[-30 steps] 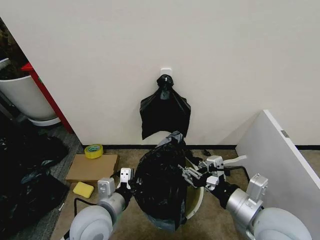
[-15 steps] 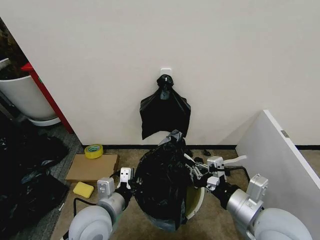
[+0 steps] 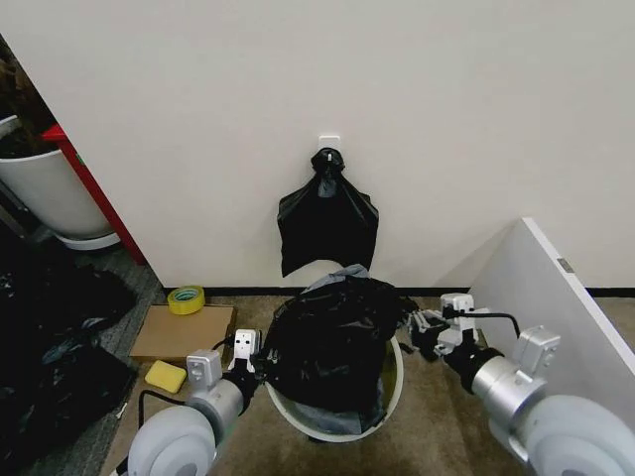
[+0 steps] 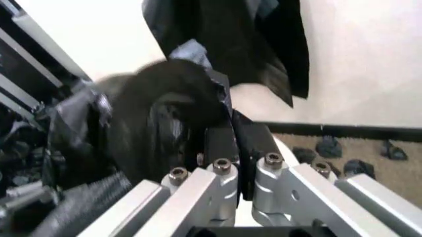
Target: Place the garbage bag over the trash bin.
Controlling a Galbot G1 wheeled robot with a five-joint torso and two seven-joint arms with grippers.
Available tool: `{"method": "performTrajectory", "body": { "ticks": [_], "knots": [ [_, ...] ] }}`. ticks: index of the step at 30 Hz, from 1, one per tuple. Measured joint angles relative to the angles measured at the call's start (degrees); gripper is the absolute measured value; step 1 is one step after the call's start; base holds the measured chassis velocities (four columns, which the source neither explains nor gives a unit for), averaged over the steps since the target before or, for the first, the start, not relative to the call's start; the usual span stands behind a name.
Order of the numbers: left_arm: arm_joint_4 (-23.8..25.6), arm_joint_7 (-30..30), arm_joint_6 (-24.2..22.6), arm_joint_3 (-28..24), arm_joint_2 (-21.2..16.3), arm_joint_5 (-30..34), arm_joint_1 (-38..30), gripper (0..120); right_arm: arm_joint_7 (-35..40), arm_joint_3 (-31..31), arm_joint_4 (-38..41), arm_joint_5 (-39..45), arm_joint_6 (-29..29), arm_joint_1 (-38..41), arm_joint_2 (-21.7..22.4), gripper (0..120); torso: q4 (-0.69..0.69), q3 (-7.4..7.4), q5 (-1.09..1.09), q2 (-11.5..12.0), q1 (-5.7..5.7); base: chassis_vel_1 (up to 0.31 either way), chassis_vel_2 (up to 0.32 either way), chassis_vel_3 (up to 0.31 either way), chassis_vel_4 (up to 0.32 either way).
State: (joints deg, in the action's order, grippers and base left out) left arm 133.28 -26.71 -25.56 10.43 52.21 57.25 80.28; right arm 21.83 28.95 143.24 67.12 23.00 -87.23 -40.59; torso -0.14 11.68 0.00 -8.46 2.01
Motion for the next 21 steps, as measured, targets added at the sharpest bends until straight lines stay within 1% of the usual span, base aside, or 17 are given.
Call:
{"method": "performTrajectory", "body": {
  "ticks": [6, 15, 19, 21],
  "knots": [
    [-0.7, -1.0, 1.2, 1.0, 0.3, 2.7, 0.0, 0, 0.4, 3.0, 0.0, 3.1, 3.1, -2.0, 0.6, 0, 0.00, 0.00, 0.00, 0.0, 0.00, 0.000, 0.000, 0.000, 0.000],
    [-1.0, -1.9, 1.7, 2.9, 0.5, 7.0, -0.2, 0, -1.4, 5.4, 0.0, 6.1, 4.8, -3.8, 0.2, 0, 0.00, 0.00, 0.00, 0.0, 0.00, 0.000, 0.000, 0.000, 0.000],
    [-0.7, -2.6, 1.7, 4.2, 0.8, 9.8, -0.1, 0, -4.8, 6.0, -0.8, 6.1, 5.0, -4.6, -0.2, 0, -0.01, 0.00, -0.01, 0.0, 0.00, 0.000, 0.000, 0.000, 0.000],
    [-0.5, -2.9, 1.7, 4.8, 0.9, 10.9, -0.1, 0, -7.8, 6.3, -2.3, 5.8, 5.0, -5.2, -0.3, 0, 0.00, 0.00, 0.01, 0.0, 0.00, 0.000, 0.000, 0.000, 0.000]
  ]
}}
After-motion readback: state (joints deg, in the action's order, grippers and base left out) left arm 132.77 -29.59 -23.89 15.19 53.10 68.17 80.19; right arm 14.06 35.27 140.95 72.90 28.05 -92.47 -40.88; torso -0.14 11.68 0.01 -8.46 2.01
